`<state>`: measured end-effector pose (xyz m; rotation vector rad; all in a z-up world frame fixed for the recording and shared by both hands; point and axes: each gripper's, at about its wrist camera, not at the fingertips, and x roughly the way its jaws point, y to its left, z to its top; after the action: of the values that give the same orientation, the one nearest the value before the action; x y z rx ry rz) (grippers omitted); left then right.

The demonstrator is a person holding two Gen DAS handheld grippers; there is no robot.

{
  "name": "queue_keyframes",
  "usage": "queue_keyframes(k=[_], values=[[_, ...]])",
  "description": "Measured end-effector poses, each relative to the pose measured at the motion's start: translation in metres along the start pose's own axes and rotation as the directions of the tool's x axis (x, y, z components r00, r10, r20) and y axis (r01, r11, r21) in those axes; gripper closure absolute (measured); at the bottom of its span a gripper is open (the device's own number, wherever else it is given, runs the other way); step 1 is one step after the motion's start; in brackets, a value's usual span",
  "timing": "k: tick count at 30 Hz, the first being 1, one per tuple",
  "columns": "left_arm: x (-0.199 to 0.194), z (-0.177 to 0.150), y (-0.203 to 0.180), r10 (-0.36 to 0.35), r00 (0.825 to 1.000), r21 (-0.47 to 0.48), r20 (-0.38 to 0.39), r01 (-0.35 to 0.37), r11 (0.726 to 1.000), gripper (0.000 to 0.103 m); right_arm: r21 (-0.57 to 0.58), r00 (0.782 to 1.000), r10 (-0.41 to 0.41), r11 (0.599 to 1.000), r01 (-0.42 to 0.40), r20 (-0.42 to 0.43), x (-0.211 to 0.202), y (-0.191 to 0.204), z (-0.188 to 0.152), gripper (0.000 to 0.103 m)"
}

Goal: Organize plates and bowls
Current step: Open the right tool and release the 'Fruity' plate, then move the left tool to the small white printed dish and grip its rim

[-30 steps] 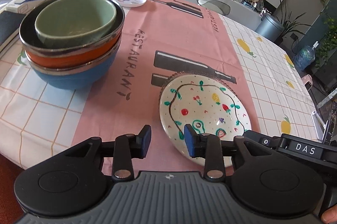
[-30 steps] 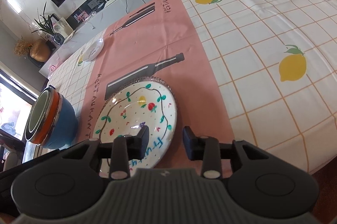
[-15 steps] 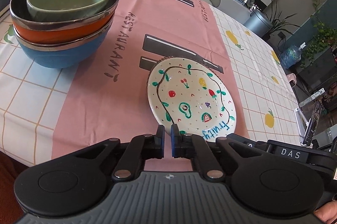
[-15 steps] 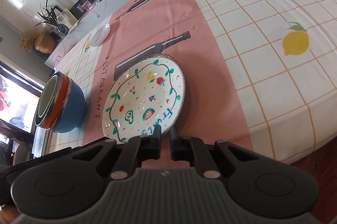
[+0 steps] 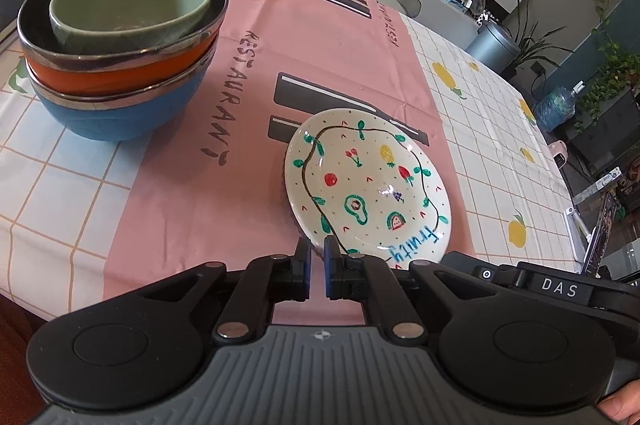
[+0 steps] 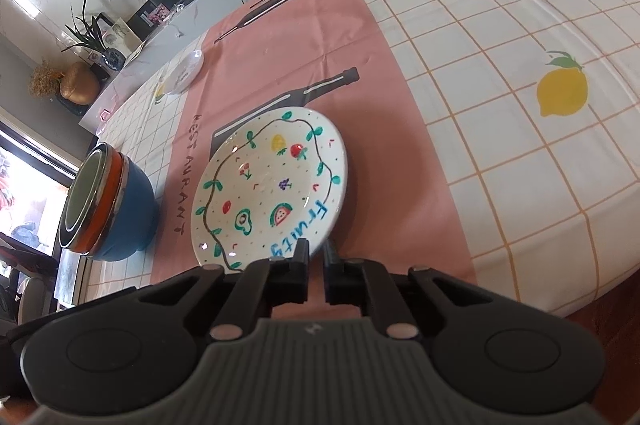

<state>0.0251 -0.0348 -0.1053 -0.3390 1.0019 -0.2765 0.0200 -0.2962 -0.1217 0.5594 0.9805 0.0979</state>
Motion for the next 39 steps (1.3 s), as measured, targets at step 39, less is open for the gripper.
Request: queue_keyframes(k=[39], values=[[0.008,0.268,0.041,0.154,0.988,0.281,0.029,-0.156,0.947,0.087,-0.360,0.996,0.088,0.929,-0.087,-0.014,0.110,0.165,0.179,0.074]])
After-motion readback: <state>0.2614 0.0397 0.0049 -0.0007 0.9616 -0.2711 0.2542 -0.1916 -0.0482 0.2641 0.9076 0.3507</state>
